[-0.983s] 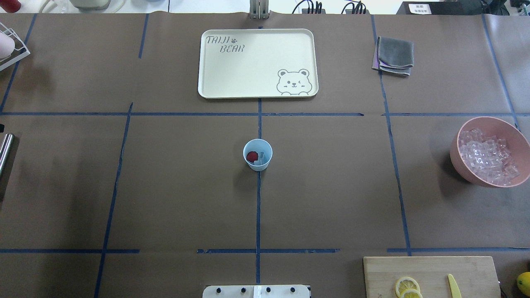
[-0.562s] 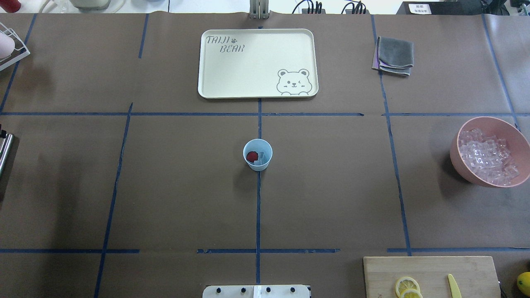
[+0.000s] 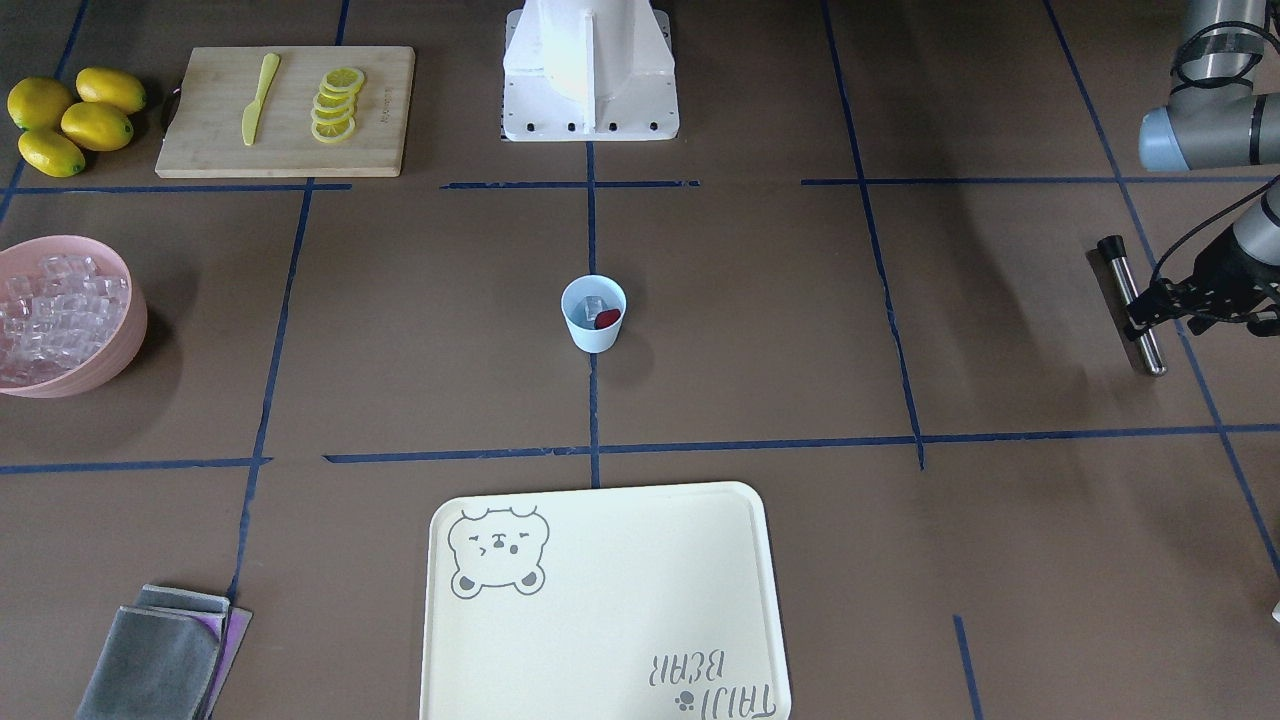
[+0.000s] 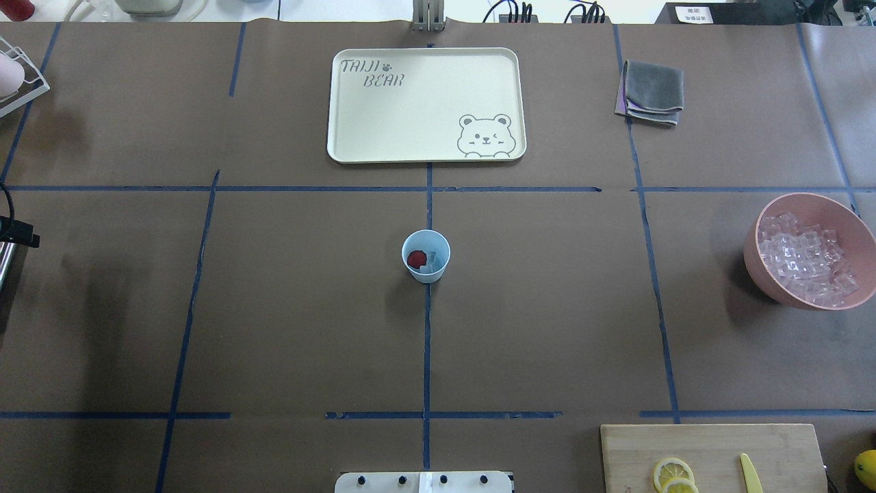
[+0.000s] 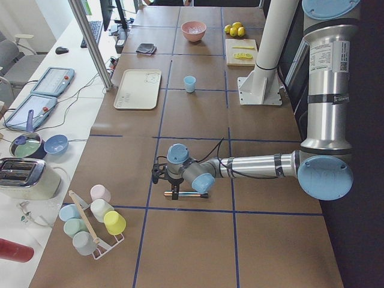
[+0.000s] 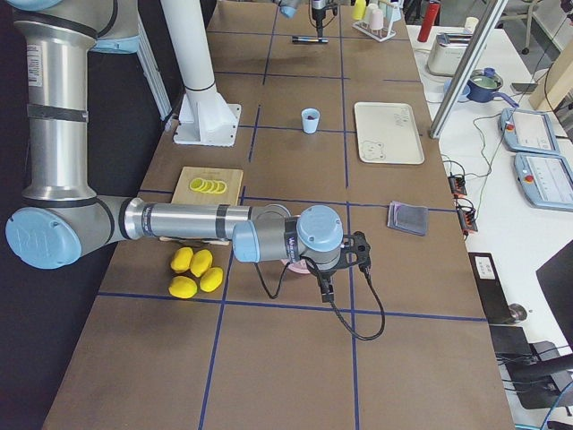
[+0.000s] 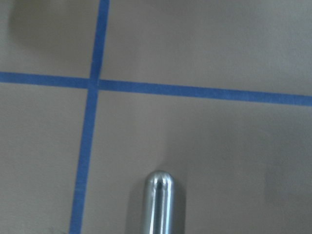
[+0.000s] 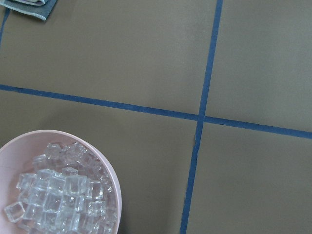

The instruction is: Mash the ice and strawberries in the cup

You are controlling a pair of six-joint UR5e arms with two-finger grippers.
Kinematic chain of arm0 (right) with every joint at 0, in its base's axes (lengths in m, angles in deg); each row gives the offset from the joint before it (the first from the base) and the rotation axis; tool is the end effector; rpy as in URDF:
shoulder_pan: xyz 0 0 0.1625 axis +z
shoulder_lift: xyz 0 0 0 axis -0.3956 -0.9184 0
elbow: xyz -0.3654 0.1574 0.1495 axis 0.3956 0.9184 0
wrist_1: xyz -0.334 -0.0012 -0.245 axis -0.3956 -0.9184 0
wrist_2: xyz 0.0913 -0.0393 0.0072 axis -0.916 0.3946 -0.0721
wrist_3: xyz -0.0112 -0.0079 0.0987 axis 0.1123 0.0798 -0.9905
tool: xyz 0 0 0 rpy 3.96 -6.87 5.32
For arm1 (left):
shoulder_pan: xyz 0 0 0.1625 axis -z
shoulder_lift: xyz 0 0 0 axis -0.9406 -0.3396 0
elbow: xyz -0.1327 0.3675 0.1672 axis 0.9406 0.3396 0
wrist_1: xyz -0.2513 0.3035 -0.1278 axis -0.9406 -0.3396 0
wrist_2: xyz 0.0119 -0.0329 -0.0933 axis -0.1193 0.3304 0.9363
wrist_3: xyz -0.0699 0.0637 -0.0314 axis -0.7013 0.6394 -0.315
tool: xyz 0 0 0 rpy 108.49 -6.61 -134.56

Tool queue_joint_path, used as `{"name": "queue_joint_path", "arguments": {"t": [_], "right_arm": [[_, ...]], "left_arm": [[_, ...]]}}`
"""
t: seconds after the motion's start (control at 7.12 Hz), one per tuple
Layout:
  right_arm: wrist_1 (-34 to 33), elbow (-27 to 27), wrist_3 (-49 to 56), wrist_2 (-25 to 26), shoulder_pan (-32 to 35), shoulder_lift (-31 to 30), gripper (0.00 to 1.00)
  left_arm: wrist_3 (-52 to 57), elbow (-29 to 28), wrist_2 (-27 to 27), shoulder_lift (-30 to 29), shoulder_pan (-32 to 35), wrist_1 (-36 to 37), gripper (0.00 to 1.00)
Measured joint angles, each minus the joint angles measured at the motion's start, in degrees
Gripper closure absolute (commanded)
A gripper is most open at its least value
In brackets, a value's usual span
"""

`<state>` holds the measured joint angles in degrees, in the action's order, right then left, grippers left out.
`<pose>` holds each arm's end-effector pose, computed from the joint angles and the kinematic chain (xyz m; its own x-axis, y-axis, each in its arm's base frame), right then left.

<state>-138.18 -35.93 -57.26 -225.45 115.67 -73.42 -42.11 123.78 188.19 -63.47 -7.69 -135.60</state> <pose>0.0738 -0.4673 0.6242 0.6183 -0.1617 0.7691 0.0035 0.9792 0.2030 0.1571 -0.4675 0.6830 0.6956 -0.0635 -0.7156 0.1366 0.9896 0.0449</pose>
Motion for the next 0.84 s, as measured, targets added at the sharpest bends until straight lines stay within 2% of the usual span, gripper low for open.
{"name": "queue_joint_path", "arguments": {"t": [0.7, 0.84], "right_arm": [[-0.08, 0.07, -0.01, 0.09, -0.01, 0.44, 0.01], [-0.08, 0.08, 0.00, 0.09, 0.00, 0.50, 0.01]], "left_arm": [[0.33, -1.96, -0.13, 0.13, -0.23, -0.21, 0.01], [0.35, -2.12, -0.13, 0.18, -0.24, -0.23, 0.08]]}}
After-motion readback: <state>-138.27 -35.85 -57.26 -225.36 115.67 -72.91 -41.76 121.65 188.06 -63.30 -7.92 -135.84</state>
